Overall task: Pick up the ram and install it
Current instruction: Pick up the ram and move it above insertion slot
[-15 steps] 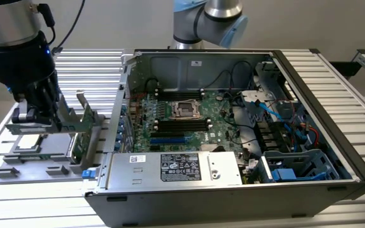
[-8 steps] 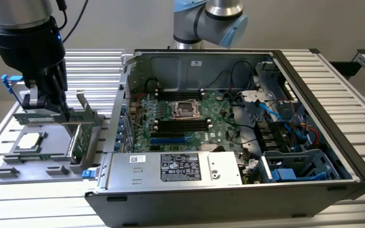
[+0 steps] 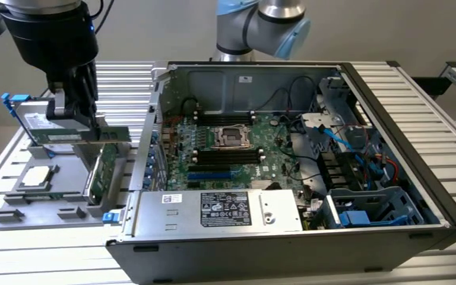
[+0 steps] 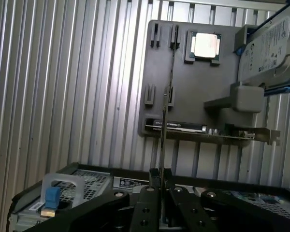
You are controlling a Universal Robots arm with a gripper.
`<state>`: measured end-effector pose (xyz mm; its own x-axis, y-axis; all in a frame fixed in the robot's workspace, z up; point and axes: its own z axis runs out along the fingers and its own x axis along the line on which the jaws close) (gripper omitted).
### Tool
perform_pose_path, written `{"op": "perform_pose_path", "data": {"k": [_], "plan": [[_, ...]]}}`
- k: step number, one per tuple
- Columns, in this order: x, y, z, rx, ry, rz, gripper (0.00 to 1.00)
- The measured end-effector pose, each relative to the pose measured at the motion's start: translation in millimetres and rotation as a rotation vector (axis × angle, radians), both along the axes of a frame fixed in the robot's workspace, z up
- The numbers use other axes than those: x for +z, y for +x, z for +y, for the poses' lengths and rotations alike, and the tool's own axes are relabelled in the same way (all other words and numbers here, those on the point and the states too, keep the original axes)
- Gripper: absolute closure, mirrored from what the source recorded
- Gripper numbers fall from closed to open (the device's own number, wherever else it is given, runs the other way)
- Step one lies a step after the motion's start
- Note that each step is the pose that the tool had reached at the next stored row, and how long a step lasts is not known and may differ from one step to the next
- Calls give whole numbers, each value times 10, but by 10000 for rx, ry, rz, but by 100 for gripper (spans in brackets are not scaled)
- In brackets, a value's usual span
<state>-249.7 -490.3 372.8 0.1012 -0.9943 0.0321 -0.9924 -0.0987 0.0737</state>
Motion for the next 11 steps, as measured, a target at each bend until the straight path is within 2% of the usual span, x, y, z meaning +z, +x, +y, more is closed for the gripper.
{"op": "perform_pose_path", "data": {"k": [11], "plan": [[145, 460, 35, 0, 1, 0, 86]]}}
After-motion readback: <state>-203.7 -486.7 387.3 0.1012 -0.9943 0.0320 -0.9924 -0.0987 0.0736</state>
